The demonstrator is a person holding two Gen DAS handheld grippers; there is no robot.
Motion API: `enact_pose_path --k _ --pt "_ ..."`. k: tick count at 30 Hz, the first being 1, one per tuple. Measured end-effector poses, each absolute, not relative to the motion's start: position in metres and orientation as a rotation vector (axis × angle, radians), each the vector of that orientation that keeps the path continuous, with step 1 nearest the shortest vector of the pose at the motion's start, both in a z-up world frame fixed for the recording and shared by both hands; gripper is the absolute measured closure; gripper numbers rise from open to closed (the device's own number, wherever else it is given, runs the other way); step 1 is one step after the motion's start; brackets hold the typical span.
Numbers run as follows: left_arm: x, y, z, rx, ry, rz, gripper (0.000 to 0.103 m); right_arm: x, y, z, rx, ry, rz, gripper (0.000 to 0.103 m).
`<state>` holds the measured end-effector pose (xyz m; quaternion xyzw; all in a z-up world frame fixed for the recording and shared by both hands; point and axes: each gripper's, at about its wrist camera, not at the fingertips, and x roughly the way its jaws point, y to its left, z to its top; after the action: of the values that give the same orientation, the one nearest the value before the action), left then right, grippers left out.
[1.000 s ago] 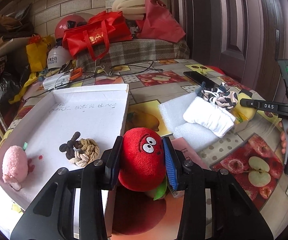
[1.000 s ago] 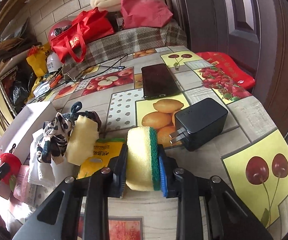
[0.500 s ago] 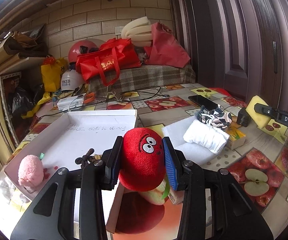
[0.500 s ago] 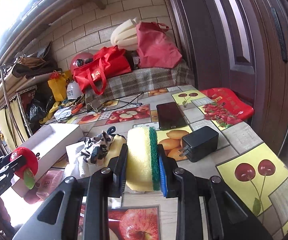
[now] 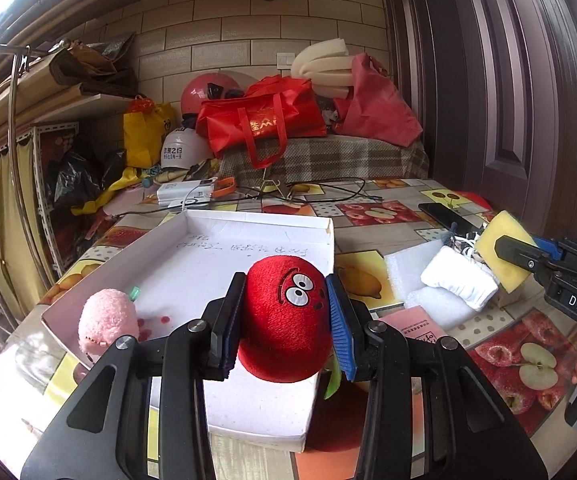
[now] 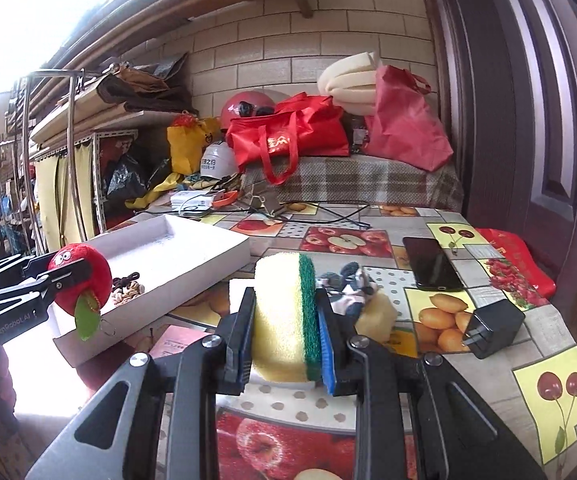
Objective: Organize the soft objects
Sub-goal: 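Carry the apple and sponge into the white box and open both tools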
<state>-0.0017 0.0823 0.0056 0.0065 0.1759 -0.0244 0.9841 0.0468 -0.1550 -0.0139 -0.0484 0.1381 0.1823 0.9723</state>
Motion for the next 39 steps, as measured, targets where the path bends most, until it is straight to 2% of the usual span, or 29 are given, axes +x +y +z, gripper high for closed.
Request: enact_pose_path --k 24,36,39 --pt "0.05 0.165 -0.001 -0.073 0.395 0.18 0.064 0.067 -0.021 -0.017 -0.149 0.246 0.542 0.077" --pt "0.078 0.18 -0.004 -0.052 0.451 0.241 0.064 0.105 0.02 -0.017 -0.143 0.312 0.531 0.077" --pt "0.082 0.186 -0.005 -0.067 0.461 0.278 0.061 0.111 0.028 -0.019 -0.172 0.34 0.527 0.074"
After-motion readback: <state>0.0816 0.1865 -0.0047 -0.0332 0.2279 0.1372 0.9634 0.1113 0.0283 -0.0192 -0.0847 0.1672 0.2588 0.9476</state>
